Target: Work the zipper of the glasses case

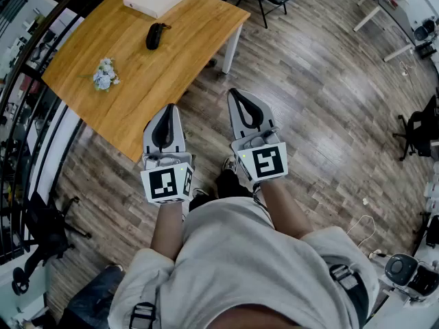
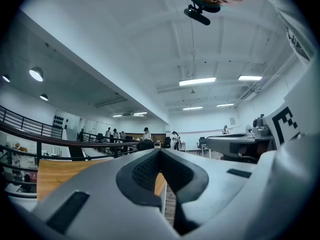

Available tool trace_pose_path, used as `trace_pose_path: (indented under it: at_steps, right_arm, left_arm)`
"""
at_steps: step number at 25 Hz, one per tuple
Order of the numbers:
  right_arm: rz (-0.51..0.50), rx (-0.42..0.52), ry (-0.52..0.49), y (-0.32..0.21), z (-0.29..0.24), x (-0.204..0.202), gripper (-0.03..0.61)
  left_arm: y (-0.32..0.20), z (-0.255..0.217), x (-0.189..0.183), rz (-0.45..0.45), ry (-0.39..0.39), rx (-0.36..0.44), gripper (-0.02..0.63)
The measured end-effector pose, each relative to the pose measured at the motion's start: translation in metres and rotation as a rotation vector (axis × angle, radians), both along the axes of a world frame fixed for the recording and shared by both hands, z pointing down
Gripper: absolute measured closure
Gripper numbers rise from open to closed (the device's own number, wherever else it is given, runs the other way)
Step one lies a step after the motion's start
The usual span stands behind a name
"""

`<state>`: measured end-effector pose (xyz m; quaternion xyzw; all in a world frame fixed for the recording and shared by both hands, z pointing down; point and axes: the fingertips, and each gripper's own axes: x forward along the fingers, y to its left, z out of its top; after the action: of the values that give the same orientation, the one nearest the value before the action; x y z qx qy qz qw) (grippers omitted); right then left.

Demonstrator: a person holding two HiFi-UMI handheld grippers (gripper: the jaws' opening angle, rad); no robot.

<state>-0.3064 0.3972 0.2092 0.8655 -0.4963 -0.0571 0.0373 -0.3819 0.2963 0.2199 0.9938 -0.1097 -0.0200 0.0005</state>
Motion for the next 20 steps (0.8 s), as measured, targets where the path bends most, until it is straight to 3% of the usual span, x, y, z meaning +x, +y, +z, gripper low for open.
trace_pose_path:
  at_steps: [8,15,20]
  right_arm:
    - [-0.012,0.006,0.000,0.001,0.010,0.019,0.552]
    - [-0.085,0.012,-0.019,-0.008,0.013,0.063,0.552]
    - [-0.123,0.005,-0.037,-0.010,0.018,0.091,0.552]
  left_arm:
    - [0.004,0.015,0.022,0.000,-0.032,-0.011,0.592]
    - [-0.001,0.020,0.074,-0.013,-0.045,-0.020,0.592]
    - [0.001,0.018,0.105,-0.035,-0.049,0.016,0.592]
